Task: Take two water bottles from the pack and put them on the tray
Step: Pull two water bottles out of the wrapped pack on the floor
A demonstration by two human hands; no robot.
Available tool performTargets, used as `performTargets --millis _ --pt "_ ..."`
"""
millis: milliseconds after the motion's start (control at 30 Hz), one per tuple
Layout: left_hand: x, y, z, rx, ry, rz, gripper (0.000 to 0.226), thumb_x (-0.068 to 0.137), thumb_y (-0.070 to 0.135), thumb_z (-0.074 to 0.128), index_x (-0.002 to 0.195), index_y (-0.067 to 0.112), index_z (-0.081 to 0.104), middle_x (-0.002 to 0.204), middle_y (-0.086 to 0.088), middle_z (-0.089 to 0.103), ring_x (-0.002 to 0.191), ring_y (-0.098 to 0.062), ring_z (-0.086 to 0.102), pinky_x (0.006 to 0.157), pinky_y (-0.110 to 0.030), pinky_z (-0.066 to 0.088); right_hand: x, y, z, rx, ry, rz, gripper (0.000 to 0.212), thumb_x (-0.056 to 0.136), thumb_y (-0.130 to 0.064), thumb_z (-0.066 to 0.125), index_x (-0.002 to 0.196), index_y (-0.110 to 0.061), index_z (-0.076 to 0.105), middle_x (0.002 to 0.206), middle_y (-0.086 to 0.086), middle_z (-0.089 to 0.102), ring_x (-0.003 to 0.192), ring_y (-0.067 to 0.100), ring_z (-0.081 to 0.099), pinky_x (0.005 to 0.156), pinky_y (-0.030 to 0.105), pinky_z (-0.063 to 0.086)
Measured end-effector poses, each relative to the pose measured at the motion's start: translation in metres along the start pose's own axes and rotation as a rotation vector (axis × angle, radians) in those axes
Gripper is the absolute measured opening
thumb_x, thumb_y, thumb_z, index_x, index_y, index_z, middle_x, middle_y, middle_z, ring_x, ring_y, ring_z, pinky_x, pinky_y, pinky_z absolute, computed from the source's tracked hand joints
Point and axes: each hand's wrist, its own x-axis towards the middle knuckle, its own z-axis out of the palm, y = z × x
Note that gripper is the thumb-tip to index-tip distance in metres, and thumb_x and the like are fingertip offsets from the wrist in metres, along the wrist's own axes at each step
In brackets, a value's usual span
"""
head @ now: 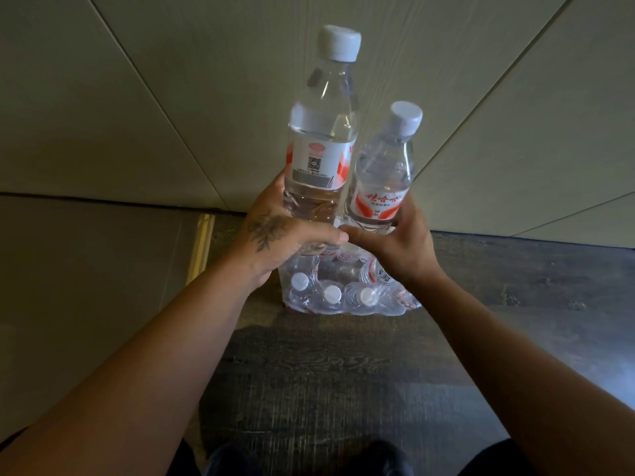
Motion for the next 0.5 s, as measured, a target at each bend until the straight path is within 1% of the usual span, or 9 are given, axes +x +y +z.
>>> performTargets --millis 33,67,133,200,233,333,367,467,500 --pt "-0.002 -0.003 -0.003 0.026 0.036 0.024 0.103 0.063 0.016 0.103 0.155 0.007 0.060 0.144 -0.015 0.076 0.131 -0.029 0.075 0.112 -0.052 0.061 -0.007 -0.001 -0.001 0.035 0.010 -0.006 0.071 0.070 -0.057 0.093 0.128 -0.036 0.059 0.112 -0.025 0.077 0.101 -0.007 0.075 0.081 0.015 0.061" --pt "-0.003 -0.005 -0.006 0.031 0.038 0.035 0.103 0.055 0.023 0.102 0.150 0.012 0.064 0.134 -0.008 0.081 0.125 -0.026 0.077 0.108 -0.052 0.062 -0.013 0.000 0.000 0.091 0.030 0.007 0.070 0.071 -0.056 0.092 0.128 -0.033 0.061 0.113 -0.018 0.079 0.101 -0.002 0.076 0.085 0.024 0.063" --pt "-0.010 -0.004 -0.011 0.070 0.033 0.056 0.089 0.048 0.032 0.099 0.132 0.024 0.071 0.109 0.009 0.086 0.107 -0.010 0.082 0.097 -0.046 0.064 -0.025 -0.003 0.002 0.212 0.037 0.048 0.070 0.073 -0.050 0.092 0.132 -0.027 0.064 0.116 -0.008 0.081 0.103 0.007 0.079 0.091 0.038 0.065" --pt "-0.015 -0.003 -0.012 0.036 0.017 0.038 0.081 0.045 0.039 0.097 0.121 0.035 0.069 0.099 0.023 0.085 0.093 0.003 0.081 0.086 -0.035 0.060 -0.035 -0.009 0.004 0.324 0.026 0.112 0.070 0.074 -0.048 0.089 0.135 -0.025 0.063 0.118 -0.004 0.080 0.106 0.013 0.079 0.094 0.043 0.065" --pt "-0.019 -0.003 -0.011 0.016 0.022 0.018 0.081 0.044 0.042 0.095 0.120 0.035 0.069 0.098 0.026 0.084 0.091 0.006 0.080 0.082 -0.031 0.059 -0.039 -0.012 0.005 0.368 0.011 0.144 0.071 0.074 -0.048 0.087 0.136 -0.024 0.063 0.119 -0.003 0.080 0.107 0.015 0.079 0.095 0.044 0.065" --pt "-0.037 -0.003 -0.007 -0.011 0.055 0.010 0.077 0.046 0.046 0.092 0.118 0.028 0.074 0.093 0.022 0.086 0.085 0.005 0.082 0.071 -0.019 0.062 -0.049 -0.021 0.007 0.464 -0.015 0.206 0.077 0.073 -0.050 0.084 0.141 -0.022 0.059 0.124 0.002 0.078 0.111 0.018 0.078 0.095 0.043 0.064" --pt "-0.044 -0.001 -0.007 -0.011 0.064 0.009 0.076 0.047 0.047 0.092 0.118 0.026 0.074 0.093 0.022 0.086 0.085 0.004 0.082 0.070 -0.019 0.062 -0.053 -0.024 0.006 0.486 -0.027 0.217 0.079 0.073 -0.050 0.084 0.142 -0.023 0.057 0.125 0.003 0.077 0.112 0.019 0.078 0.094 0.041 0.064" --pt "-0.059 0.002 -0.009 -0.010 0.095 -0.014 0.090 0.045 0.050 0.092 0.128 0.022 0.072 0.098 0.018 0.087 0.090 -0.002 0.083 0.081 -0.030 0.060 -0.061 -0.035 0.001 0.506 -0.044 0.238 0.082 0.070 -0.051 0.081 0.143 -0.022 0.056 0.123 0.003 0.077 0.107 0.015 0.079 0.083 0.027 0.066" --pt "-0.063 0.005 -0.010 -0.009 0.107 -0.030 0.092 0.045 0.050 0.092 0.130 0.022 0.073 0.100 0.014 0.087 0.092 -0.007 0.084 0.084 -0.034 0.061 -0.063 -0.040 -0.002 0.508 -0.052 0.245 0.081 0.070 -0.050 0.081 0.142 -0.020 0.056 0.121 0.004 0.078 0.105 0.015 0.079 0.080 0.026 0.066"
